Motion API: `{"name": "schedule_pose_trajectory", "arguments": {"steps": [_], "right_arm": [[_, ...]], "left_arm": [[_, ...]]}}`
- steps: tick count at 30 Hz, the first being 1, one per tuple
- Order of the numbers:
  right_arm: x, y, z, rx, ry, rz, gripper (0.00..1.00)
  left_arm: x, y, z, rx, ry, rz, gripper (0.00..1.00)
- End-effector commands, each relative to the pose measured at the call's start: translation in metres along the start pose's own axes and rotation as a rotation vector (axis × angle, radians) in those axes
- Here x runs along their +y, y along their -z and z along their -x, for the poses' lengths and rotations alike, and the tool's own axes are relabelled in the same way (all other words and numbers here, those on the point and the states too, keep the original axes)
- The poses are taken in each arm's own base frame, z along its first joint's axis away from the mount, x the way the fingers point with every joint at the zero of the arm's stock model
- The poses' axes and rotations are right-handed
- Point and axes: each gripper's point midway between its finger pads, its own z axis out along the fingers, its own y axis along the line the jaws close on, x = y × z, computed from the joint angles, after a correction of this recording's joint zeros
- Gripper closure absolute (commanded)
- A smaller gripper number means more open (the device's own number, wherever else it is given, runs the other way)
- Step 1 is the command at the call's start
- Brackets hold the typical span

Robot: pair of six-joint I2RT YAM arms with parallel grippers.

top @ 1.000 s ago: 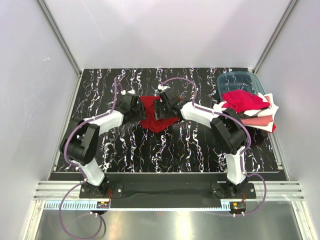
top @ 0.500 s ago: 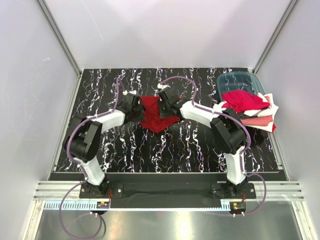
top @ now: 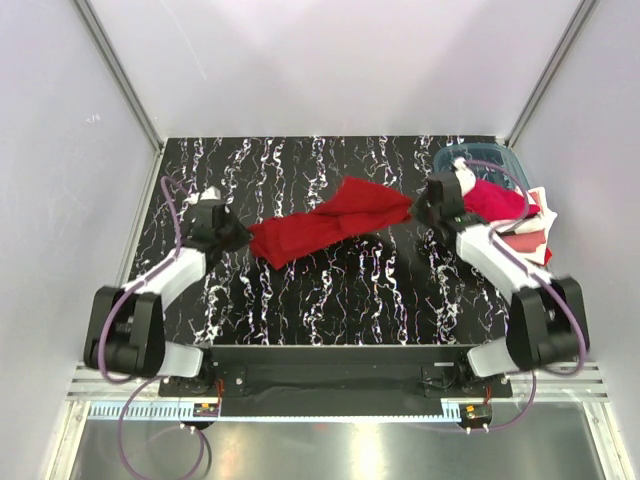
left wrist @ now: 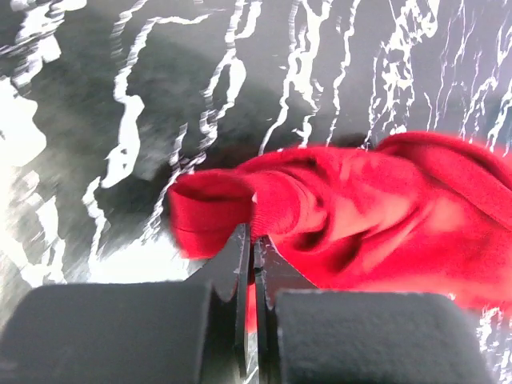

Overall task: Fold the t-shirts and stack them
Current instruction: Flatten the tshirt out

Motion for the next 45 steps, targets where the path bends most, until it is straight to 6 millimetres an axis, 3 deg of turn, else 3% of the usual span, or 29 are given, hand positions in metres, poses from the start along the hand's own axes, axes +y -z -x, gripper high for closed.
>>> {"name": "schedule_pose_trajectory", "arguments": {"steps": [1,2,4,8,10,11,13,15,16,17,19,20,22,26,31,36,39,42,45], "right_arm": [[0.007,0.025,0.025,-0.151,-0.14,0.066,0.61],[0.012,0.028,0.029,-0.154,-0.109,0.083,0.29],[0.018,0.033,0.031,-0.143,-0.073,0.104,0.25],[0.051,0.031,0.023,-0.097,0.048,0.186,0.24],[0.068,0.023,-0.004,-0.03,0.174,0.202,0.25],[0.086,0.024,-0.002,-0.034,0.228,0.232,0.25],[0.102,0.014,-0.036,0.05,0.322,0.25,0.3],[0.127,0.014,-0.052,0.089,0.418,0.327,0.32],[0.138,0.01,-0.081,0.143,0.474,0.355,0.32],[0.154,0.012,-0.088,0.154,0.526,0.404,0.32],[0.164,0.007,-0.124,0.227,0.592,0.44,0.3],[0.174,0.008,-0.131,0.248,0.605,0.481,0.29],[0.179,0.003,-0.158,0.307,0.635,0.52,0.28],[0.194,0.008,-0.184,0.357,0.695,0.615,0.27],[0.203,0.014,-0.203,0.37,0.771,0.672,0.27],[0.199,0.003,-0.209,0.363,0.802,0.622,0.26],[0.193,-0.012,-0.21,0.345,0.81,0.55,0.29],[0.19,-0.021,-0.211,0.341,0.815,0.514,0.39],[0.191,-0.02,-0.208,0.333,0.804,0.506,0.81]], "left_arm": [[-0.022,0.019,0.029,-0.126,0.031,-0.088,1.0],[-0.023,0.025,0.032,-0.143,0.024,-0.094,1.0],[-0.027,0.03,0.035,-0.159,0.014,-0.112,1.0],[-0.031,0.038,0.036,-0.178,0.001,-0.131,1.0],[-0.033,0.038,0.034,-0.169,-0.003,-0.139,1.0],[-0.033,0.037,0.033,-0.163,-0.004,-0.138,1.0],[-0.036,0.036,0.033,-0.156,-0.006,-0.15,1.0],[-0.037,0.035,0.029,-0.141,-0.006,-0.164,1.0],[-0.038,0.034,0.028,-0.137,-0.007,-0.168,1.0],[-0.037,0.033,0.027,-0.132,-0.007,-0.168,1.0],[-0.039,0.031,0.025,-0.121,-0.007,-0.177,1.0],[-0.039,0.03,0.024,-0.114,-0.006,-0.181,1.0],[-0.042,0.029,0.022,-0.106,-0.007,-0.197,1.0],[-0.043,0.029,0.021,-0.099,-0.01,-0.202,1.0],[-0.044,0.029,0.021,-0.099,-0.011,-0.205,1.0],[-0.047,0.031,0.021,-0.101,-0.013,-0.215,1.0],[-0.048,0.032,0.021,-0.102,-0.013,-0.22,1.0],[-0.049,0.033,0.02,-0.102,-0.016,-0.227,1.0],[-0.048,0.034,0.02,-0.107,-0.015,-0.221,1.0]]}}
